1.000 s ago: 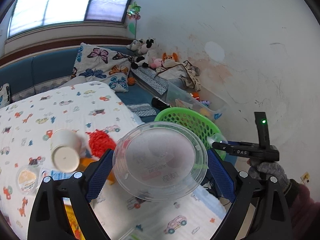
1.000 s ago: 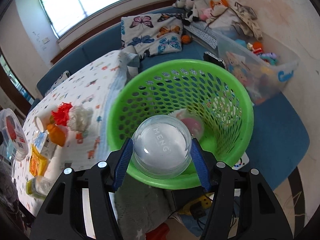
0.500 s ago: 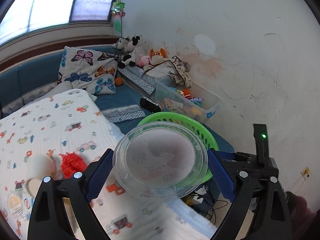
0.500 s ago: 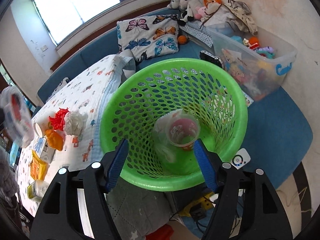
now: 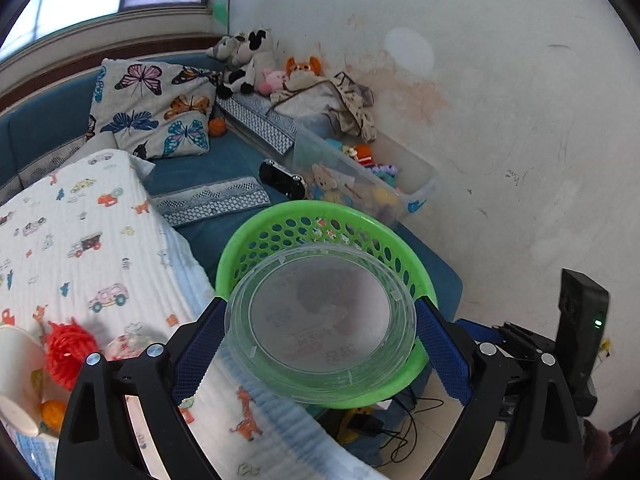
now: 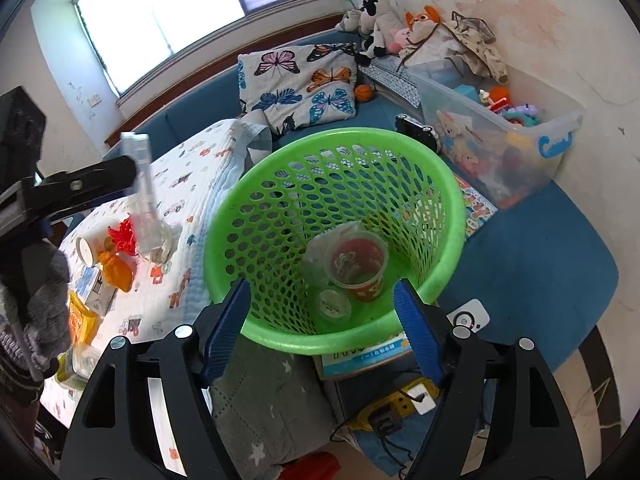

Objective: Collect trash
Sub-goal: 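Lower the clear container into the green basket and open the left gripper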

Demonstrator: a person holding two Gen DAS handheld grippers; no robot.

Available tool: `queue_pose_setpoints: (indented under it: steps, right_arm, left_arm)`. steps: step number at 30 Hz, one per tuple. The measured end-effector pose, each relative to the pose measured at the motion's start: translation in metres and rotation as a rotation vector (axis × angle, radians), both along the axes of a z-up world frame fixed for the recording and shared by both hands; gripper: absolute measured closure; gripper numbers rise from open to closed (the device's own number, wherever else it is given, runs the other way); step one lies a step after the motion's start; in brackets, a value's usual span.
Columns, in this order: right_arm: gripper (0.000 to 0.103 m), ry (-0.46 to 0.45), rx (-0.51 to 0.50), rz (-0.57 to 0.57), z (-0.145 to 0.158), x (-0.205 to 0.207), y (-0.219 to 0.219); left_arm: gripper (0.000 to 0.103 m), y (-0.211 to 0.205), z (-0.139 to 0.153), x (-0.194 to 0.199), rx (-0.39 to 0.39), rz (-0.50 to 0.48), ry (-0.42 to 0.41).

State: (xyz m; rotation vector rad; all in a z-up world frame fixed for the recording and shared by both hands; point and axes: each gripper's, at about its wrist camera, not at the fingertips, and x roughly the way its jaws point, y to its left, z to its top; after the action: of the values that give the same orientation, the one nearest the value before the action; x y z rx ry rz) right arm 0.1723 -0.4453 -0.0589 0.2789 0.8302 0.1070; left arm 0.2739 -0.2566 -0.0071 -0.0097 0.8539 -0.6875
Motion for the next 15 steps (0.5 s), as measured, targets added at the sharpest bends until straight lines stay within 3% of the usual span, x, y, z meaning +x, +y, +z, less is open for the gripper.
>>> queue_pose_setpoints:
  steps: [7, 15]
  right_arm:
    - [0.029, 0.014, 0.016, -0.011, -0.008, -0.003, -0.007]
    - [0.029, 0.021, 0.024, -0.009, -0.012, -0.004, -0.005]
  left_arm:
    - [0.013, -0.015, -0.012, 0.007, 0.018, -0.006, 0.025]
    - [0.012, -0.011, -0.016, 0.008, -0.03, -0.003, 0.058]
